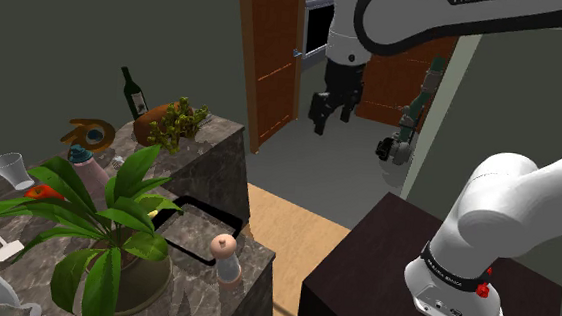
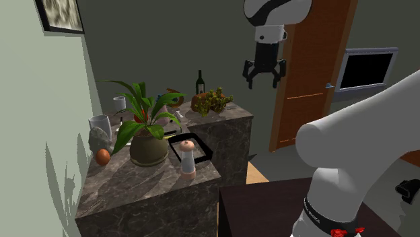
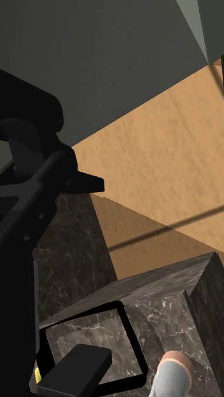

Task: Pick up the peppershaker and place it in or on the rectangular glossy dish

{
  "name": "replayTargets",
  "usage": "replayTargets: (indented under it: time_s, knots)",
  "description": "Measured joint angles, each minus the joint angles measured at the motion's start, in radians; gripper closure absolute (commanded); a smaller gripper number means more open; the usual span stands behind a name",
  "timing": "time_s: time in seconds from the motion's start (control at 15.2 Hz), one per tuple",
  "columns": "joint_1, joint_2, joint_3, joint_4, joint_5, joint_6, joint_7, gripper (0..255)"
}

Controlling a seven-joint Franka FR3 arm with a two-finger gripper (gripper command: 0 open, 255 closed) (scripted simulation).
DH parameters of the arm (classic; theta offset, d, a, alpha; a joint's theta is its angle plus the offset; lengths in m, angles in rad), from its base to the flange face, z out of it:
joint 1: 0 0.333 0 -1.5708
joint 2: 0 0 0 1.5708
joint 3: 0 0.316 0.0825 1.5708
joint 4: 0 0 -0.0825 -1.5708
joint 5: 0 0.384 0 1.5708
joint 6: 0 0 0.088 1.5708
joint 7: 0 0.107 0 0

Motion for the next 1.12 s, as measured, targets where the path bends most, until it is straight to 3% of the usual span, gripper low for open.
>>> replayTargets:
  time_s: [0.66,1.12]
  knots:
    - [0.051,0.246,0.17,-0.006,0.039,0.262,0.142,0]
    - [0.058,0.486,0.295,0.057,-0.019,0.438,0.28,0]
